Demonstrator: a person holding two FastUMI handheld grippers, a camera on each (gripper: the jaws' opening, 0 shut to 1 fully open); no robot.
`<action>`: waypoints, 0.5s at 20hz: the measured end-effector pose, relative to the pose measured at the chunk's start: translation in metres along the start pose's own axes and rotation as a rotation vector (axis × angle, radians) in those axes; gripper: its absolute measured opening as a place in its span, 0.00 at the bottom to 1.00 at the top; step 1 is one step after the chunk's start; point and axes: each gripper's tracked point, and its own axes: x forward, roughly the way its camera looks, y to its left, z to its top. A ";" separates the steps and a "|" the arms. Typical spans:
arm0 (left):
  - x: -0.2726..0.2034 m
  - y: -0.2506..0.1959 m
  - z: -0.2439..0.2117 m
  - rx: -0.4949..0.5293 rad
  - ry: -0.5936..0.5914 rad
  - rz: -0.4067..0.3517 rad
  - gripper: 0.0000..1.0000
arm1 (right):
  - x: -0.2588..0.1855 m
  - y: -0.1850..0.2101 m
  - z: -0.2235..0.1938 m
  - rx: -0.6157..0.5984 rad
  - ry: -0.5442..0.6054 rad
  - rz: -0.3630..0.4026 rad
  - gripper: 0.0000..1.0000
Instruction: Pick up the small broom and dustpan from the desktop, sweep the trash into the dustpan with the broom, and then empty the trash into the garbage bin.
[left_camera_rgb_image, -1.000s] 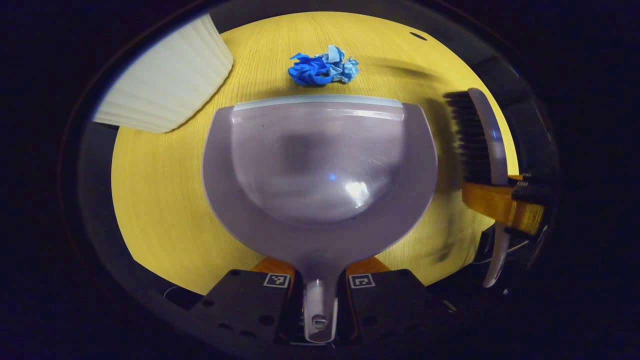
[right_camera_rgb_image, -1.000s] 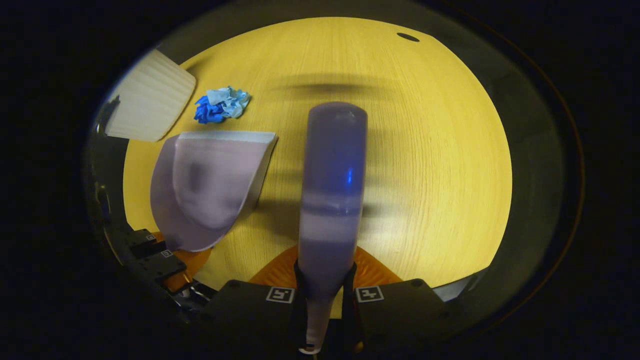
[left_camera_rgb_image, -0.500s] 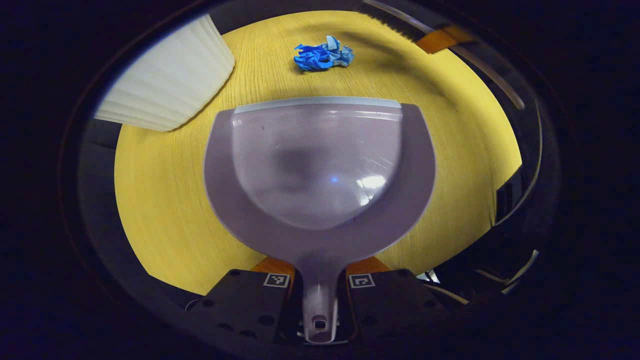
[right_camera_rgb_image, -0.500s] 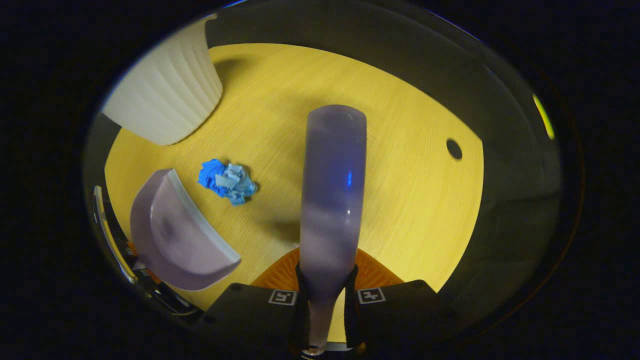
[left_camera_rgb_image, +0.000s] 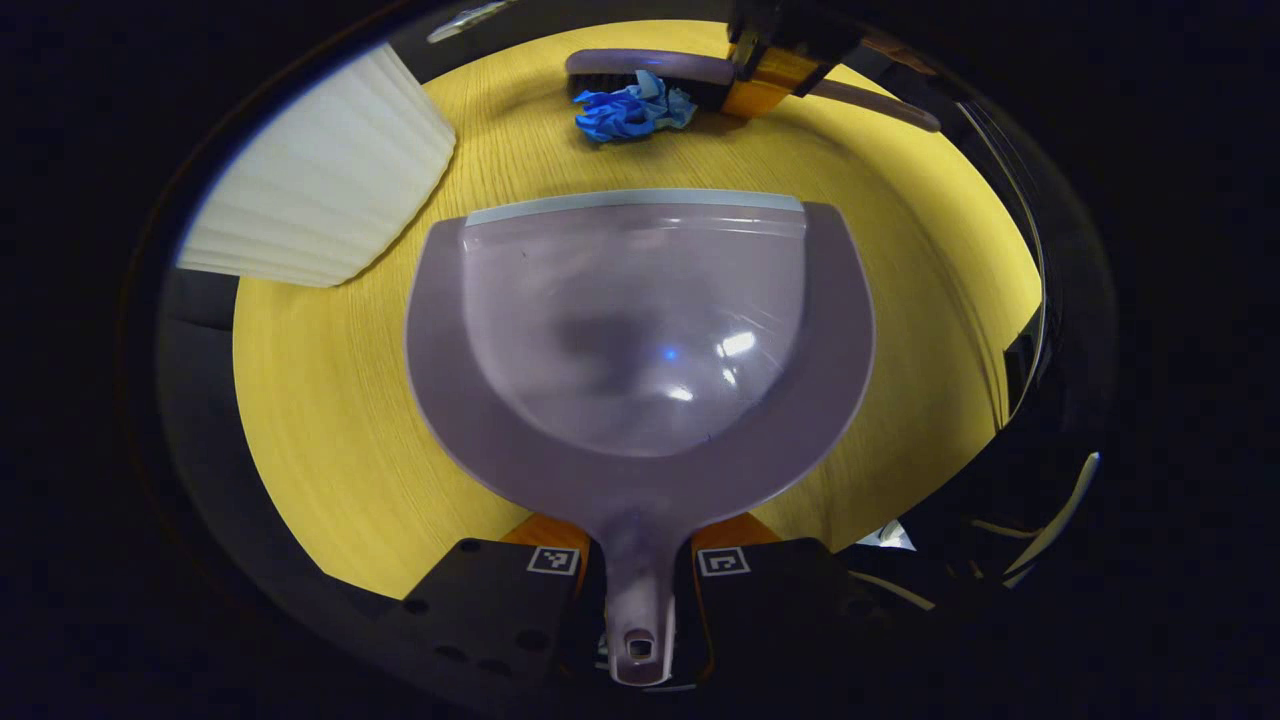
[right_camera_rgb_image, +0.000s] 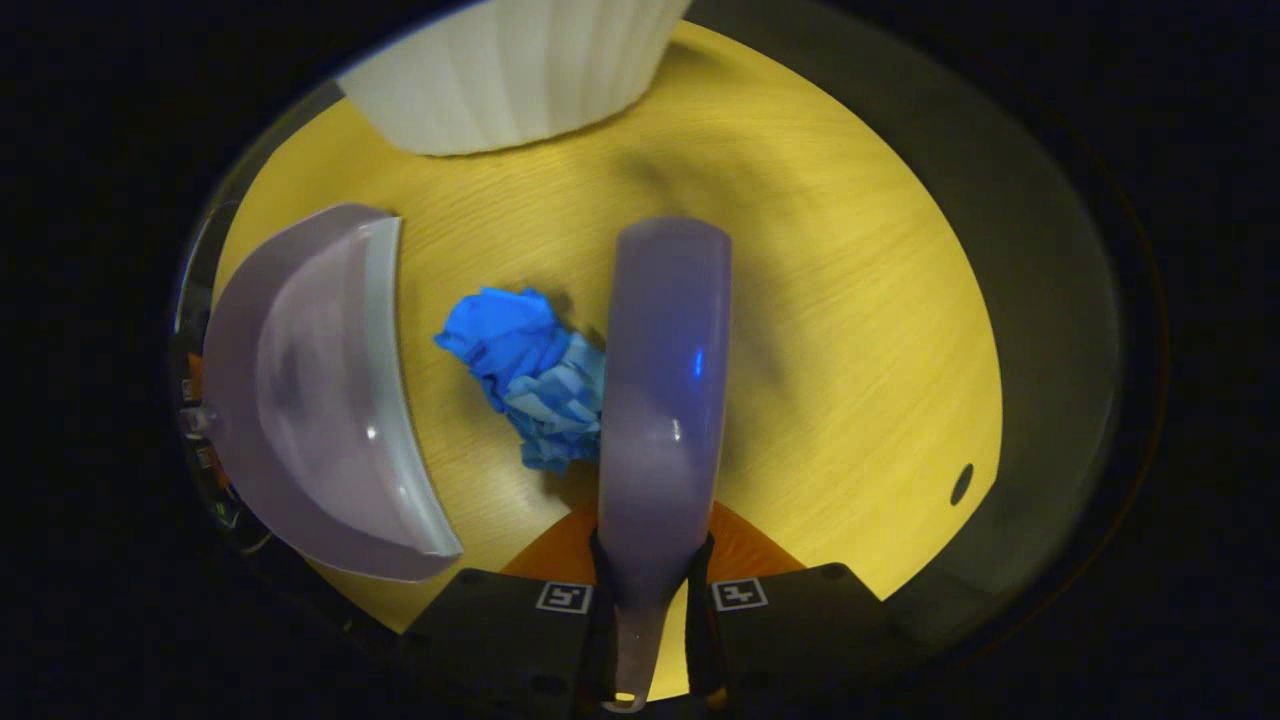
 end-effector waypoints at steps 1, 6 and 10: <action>0.000 0.001 -0.001 0.008 -0.001 -0.002 0.29 | -0.005 0.004 -0.001 -0.048 0.004 0.018 0.29; 0.006 0.007 0.006 0.075 0.002 -0.003 0.27 | -0.021 0.010 -0.003 -0.126 -0.019 0.169 0.29; 0.003 0.006 0.002 0.075 0.008 -0.012 0.27 | -0.029 0.008 0.003 -0.121 -0.025 0.226 0.29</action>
